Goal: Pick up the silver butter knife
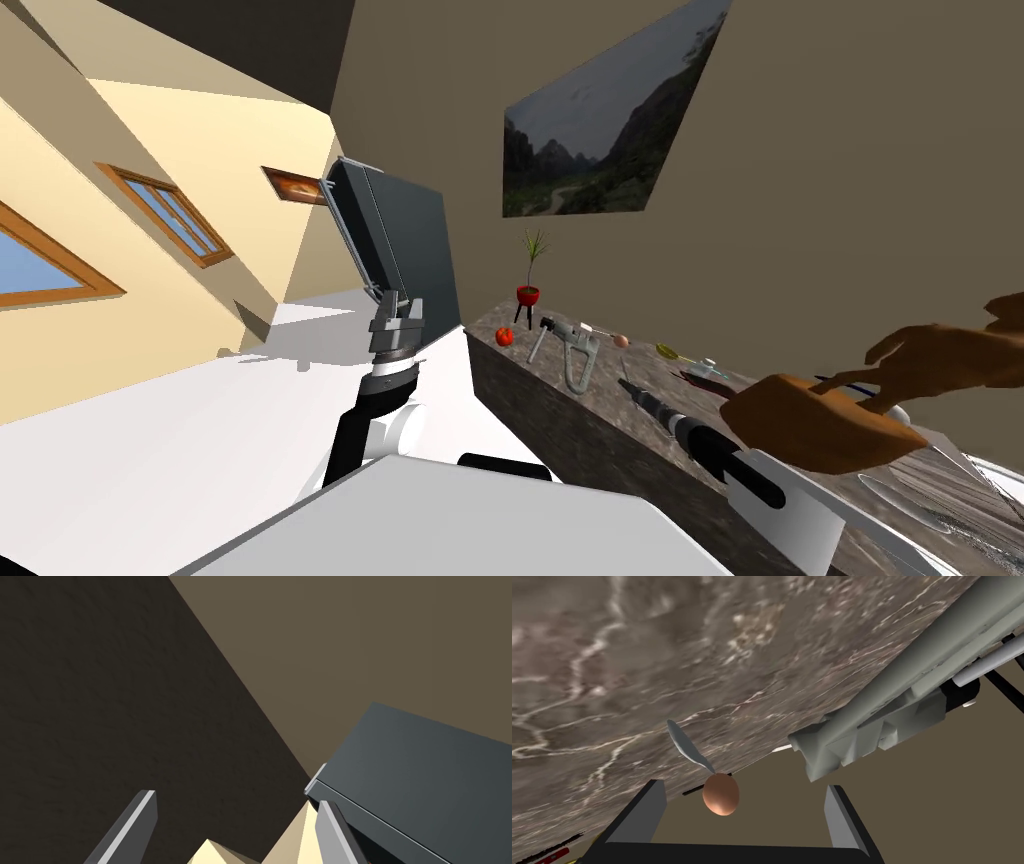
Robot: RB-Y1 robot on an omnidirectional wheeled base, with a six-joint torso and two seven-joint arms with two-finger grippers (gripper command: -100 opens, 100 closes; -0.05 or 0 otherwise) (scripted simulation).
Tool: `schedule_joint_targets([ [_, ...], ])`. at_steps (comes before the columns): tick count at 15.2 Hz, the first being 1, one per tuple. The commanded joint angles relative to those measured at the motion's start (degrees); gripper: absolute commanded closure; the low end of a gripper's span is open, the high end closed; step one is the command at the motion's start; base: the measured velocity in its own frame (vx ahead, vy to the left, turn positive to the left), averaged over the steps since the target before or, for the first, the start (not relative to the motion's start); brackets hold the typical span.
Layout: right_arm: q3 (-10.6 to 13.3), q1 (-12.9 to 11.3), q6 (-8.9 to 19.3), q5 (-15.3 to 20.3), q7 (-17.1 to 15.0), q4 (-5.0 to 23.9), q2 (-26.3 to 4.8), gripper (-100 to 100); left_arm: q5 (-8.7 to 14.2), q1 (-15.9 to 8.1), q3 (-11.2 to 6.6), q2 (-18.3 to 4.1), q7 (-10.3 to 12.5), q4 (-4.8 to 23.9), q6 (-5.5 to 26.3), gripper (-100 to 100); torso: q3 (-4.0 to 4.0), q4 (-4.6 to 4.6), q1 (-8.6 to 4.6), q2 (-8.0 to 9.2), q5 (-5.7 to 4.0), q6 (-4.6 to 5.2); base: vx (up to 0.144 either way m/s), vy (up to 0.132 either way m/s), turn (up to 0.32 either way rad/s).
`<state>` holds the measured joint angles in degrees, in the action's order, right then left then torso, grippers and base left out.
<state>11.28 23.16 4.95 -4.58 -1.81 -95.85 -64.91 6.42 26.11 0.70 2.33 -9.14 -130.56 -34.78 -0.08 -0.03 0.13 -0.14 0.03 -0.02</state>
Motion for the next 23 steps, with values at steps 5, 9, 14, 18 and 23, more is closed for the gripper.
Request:
schedule_joint_targets([
  [5,2.94,0.53,4.71,-2.36,-0.75,6.07,-7.86,-100,0.00,0.00,0.00,0.00,0.00,0.00,0.00,0,-0.06,-0.02,0.11,-0.09,0.03,-0.03,0.039,0.057,0.234],
  [9,4.53,0.73,6.45,-3.32,-1.04,8.54,-10.50,-100,0.00,0.00,0.00,0.00,0.00,0.00,0.00,0,-0.05,-0.02,0.12,-0.08,0.03,-0.03,0.044,0.054,0.153],
  [14,8.61,1.65,9.96,-5.42,-1.68,13.47,-15.03,-100,0.00,0.00,0.00,0.00,0.00,0.00,0.00,0,-0.07,-0.03,0.12,-0.12,0.03,-0.04,0.054,0.059,0.211],
  [18,8.58,0.50,10.18,-5.32,-1.55,15.57,-12.70,-100,0.00,-0.01,0.00,0.00,0.00,0.00,0.00,0,0.01,0.00,0.01,0.04,0.00,-0.05,0.009,0.018,0.186],
  [23,8.67,-0.27,10.70,-5.33,-1.49,17.06,-11.22,100,0.00,-0.01,-0.01,-0.01,0.00,0.00,0.00,0,0.28,0.12,-0.36,0.47,-0.10,0.05,-0.074,-0.060,0.156],
])
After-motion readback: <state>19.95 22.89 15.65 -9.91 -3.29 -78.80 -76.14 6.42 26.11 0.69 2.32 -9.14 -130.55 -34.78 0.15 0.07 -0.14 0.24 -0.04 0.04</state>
